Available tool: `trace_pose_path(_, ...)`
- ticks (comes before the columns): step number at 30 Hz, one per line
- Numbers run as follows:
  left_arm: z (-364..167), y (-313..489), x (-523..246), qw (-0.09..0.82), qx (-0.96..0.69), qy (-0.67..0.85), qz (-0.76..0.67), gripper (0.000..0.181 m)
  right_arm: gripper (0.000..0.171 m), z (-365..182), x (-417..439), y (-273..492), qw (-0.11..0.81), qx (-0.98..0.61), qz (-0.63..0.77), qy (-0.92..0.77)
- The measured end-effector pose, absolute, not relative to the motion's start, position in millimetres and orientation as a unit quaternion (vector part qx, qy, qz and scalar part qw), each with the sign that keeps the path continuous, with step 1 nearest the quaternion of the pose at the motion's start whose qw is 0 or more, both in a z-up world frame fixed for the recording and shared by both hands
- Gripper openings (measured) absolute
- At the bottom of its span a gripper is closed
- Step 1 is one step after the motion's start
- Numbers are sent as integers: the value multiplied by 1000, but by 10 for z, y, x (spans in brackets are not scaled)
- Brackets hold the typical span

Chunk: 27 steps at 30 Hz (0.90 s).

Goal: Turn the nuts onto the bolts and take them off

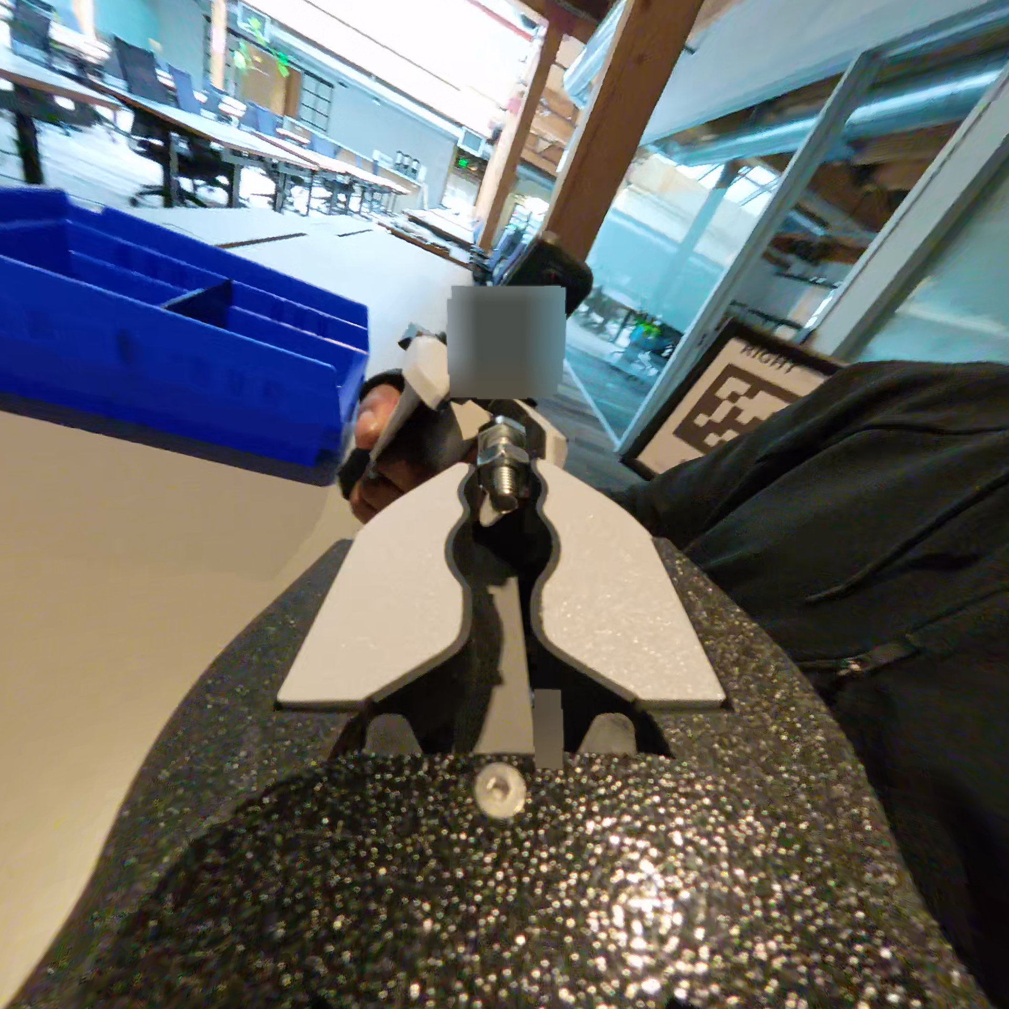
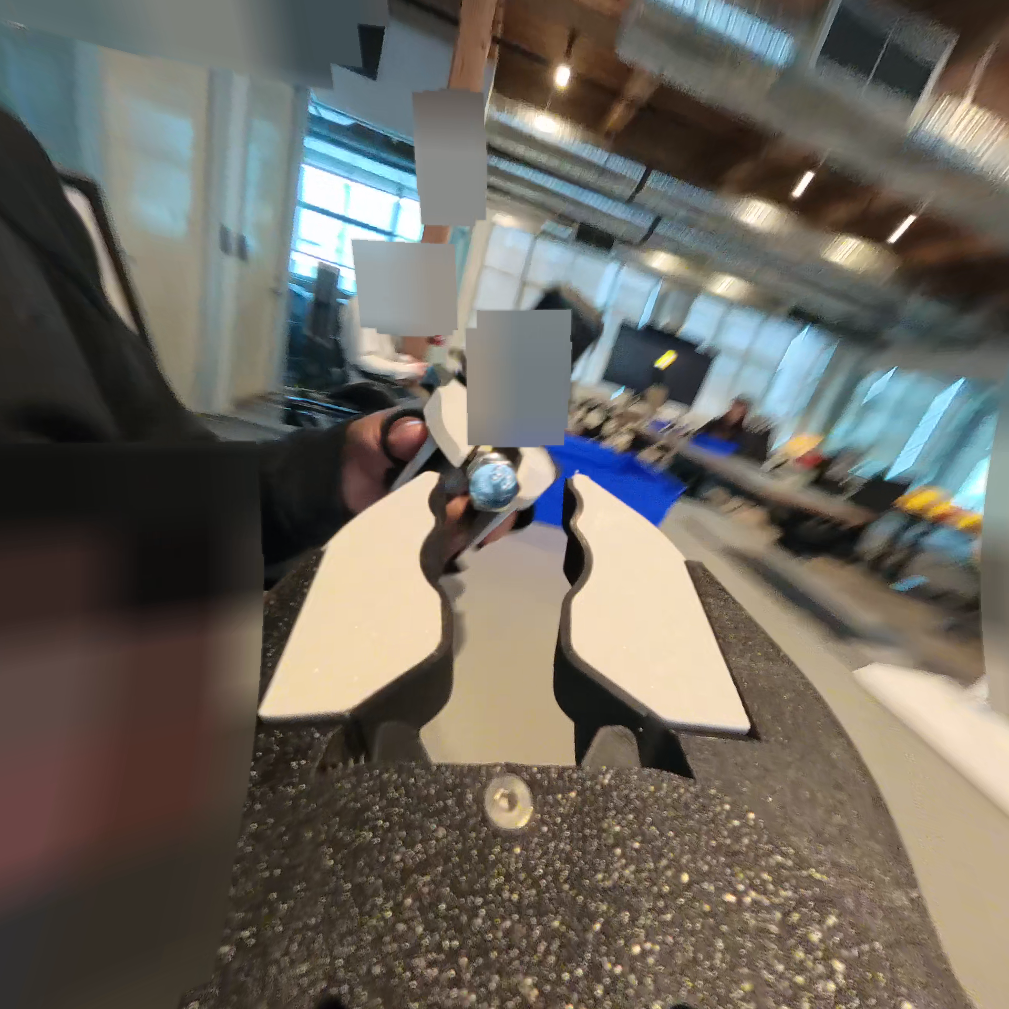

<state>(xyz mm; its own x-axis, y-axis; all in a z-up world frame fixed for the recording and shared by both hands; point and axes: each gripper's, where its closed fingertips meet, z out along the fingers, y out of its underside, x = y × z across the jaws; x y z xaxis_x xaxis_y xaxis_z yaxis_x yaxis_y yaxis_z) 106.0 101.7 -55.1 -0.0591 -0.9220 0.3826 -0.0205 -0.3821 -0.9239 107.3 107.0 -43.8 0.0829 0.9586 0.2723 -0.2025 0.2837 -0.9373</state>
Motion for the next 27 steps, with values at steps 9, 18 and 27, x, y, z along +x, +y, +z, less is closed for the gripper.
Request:
trace_pose_path(9,-659,1132,1020,445,-606,465,-468,17,31,-582,1035,1141,515,-457,545,-479)
trace_pose_path(18,-727,1152,1012,453,-613,489,-423,16,30,-690,980,1135,469,-482,562,-481)
trace_pose_path(27,-762,1132,1021,447,-613,502,-415,16,27,-693,975,1125,464,-480,569,-480)
